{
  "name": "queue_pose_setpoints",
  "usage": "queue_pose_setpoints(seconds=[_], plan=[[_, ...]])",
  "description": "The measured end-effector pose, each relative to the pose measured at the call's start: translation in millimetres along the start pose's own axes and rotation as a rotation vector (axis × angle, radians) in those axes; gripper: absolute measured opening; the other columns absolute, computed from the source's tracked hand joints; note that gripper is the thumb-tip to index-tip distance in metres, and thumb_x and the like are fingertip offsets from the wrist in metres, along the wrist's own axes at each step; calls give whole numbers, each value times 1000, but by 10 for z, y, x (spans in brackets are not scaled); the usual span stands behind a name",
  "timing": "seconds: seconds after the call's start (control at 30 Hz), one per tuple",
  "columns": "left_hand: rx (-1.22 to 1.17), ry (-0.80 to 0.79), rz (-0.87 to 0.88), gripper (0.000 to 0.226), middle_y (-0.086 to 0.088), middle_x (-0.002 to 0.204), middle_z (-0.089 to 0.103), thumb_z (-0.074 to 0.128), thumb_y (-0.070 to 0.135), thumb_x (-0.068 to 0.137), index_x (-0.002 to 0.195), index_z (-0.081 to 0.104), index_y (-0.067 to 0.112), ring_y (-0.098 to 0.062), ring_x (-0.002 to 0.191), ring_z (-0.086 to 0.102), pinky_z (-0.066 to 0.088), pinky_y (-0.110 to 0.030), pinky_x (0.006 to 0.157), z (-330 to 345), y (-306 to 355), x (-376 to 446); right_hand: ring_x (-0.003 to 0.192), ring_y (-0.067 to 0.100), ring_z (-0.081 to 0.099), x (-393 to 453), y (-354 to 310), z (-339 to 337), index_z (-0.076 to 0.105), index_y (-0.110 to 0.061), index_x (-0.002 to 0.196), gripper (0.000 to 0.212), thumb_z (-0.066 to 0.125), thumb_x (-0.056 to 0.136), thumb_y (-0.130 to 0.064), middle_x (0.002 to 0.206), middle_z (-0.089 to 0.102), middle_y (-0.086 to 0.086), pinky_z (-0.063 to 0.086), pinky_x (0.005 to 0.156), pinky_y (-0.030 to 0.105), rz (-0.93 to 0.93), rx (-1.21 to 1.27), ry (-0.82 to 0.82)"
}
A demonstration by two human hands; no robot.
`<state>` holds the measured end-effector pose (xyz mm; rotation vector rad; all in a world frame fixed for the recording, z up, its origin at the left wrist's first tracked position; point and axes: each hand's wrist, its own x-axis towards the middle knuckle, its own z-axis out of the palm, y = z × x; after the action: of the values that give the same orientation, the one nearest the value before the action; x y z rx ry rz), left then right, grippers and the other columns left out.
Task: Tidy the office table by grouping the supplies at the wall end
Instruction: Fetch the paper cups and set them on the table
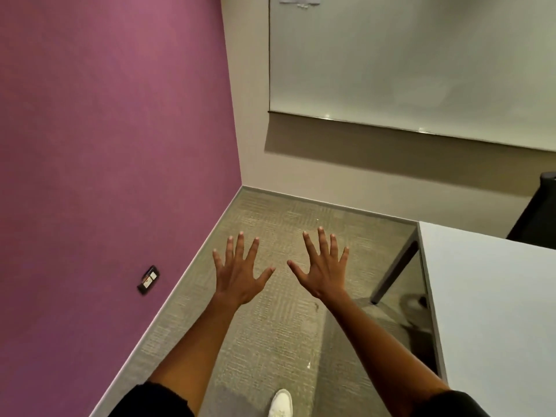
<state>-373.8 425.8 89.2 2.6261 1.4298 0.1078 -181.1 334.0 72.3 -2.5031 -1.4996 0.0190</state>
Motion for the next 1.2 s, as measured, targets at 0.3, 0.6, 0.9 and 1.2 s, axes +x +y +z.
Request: queue_pose_setpoints(seconds=[0.3, 0.6, 0.9, 1.2], plan=[[-10, -19, 175, 84, -6, 160, -13, 16, 79, 82, 151, -4, 36, -29, 148, -12, -4, -63, 113, -48, 575, 2069, 148, 32, -4, 1659, 535, -82, 1, -39, 151, 84, 20, 81, -82, 162, -7, 3, 1, 113, 66, 145, -18, 34], [15, -65, 437, 83, -7, 160, -13, 12, 79, 82, 151, -5, 35, -30, 148, -10, -1, -66, 113, 208, 1323, 4264, 148, 33, -6, 3363, 1298, -63, -2, -40, 151, 84, 21, 81, -81, 162, -9, 4, -2, 113, 65, 387, -37, 103], [26, -105, 730, 82, -7, 160, -14, 12, 78, 84, 151, -5, 35, -30, 147, -11, -2, -64, 114, 172, 2102, 6103, 148, 34, -8, 4529, 1976, -123, -6, -38, 151, 85, 16, 81, -82, 161, -14, 5, -4, 113, 65, 712, -45, 108], [80, -159, 959, 84, -7, 160, -15, 6, 79, 81, 151, -7, 36, -30, 147, -13, -1, -66, 114, 554, 3328, 7444, 148, 34, -4, 5264, 3178, -22, -7, -38, 151, 85, 13, 81, -82, 161, -11, 5, -1, 114, 65, 953, -51, 113]])
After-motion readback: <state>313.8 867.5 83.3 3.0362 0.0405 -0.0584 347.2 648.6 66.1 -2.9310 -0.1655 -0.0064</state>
